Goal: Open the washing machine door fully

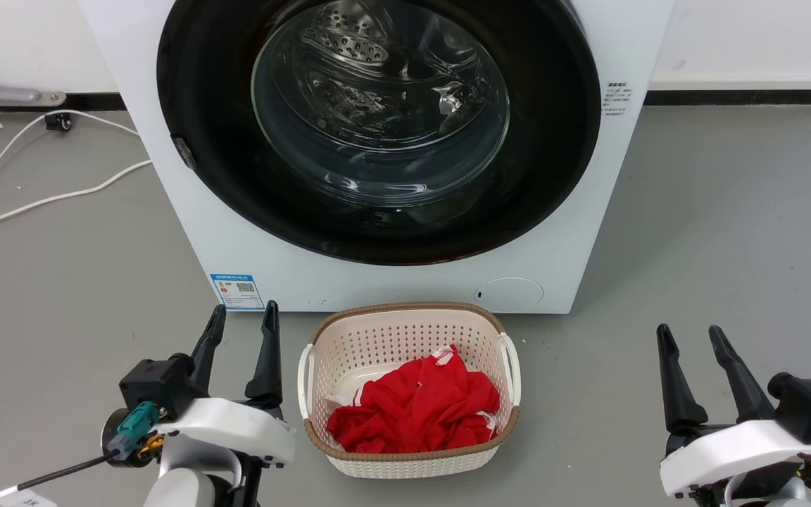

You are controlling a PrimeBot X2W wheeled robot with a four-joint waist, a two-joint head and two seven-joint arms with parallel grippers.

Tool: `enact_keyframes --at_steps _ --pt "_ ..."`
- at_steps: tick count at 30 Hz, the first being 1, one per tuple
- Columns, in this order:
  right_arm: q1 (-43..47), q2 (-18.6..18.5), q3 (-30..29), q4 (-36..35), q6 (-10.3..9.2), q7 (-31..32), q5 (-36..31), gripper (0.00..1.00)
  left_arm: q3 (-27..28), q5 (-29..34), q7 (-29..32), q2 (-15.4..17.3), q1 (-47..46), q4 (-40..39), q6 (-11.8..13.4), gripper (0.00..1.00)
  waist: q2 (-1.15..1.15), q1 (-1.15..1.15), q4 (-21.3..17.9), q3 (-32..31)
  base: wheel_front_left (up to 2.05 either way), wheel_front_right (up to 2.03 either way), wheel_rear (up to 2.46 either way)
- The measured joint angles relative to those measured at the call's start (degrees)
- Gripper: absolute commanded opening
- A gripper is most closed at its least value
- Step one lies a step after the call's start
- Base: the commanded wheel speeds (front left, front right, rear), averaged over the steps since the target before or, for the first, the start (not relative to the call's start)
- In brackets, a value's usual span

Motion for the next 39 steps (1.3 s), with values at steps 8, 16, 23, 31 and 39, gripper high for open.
enact_keyframes --at_steps 8,16,23,31,39 --pt "0.20 0.03 0.13 -0.25 0.00 -0.58 -3.43 1.00 -0.70 3.99 -0.98 0.19 -0.62 0.46 0.26 1.00 0.00 0.00 0.07 -0.02 0.00 0.00 0.00" --pt "0.53 0.08 0.25 -0.41 0.00 -1.34 -6.16 1.00 -1.12 7.40 -1.87 0.26 -0.71 0.99 0.59 1.00 0.00 0.00 0.06 -0.08 0.00 0.00 0.00" --pt "0.55 0.10 0.36 -0.49 0.00 -1.87 -8.45 1.00 -1.52 10.20 -2.58 0.29 -0.85 1.24 0.75 1.00 0.00 0.00 0.04 -0.02 0.00 0.00 0.00" --pt "1.11 0.13 0.38 -0.51 0.00 -2.52 -11.32 1.00 -1.64 12.94 -3.38 0.22 -1.12 1.62 0.91 1.00 0.00 0.00 0.15 0.08 0.00 0.00 0.00" --pt "1.11 0.15 0.45 -0.58 0.01 -3.00 -14.17 1.00 -1.72 15.70 -4.13 0.11 -1.20 1.91 0.85 1.00 0.00 0.00 0.16 0.12 0.00 0.00 0.00"
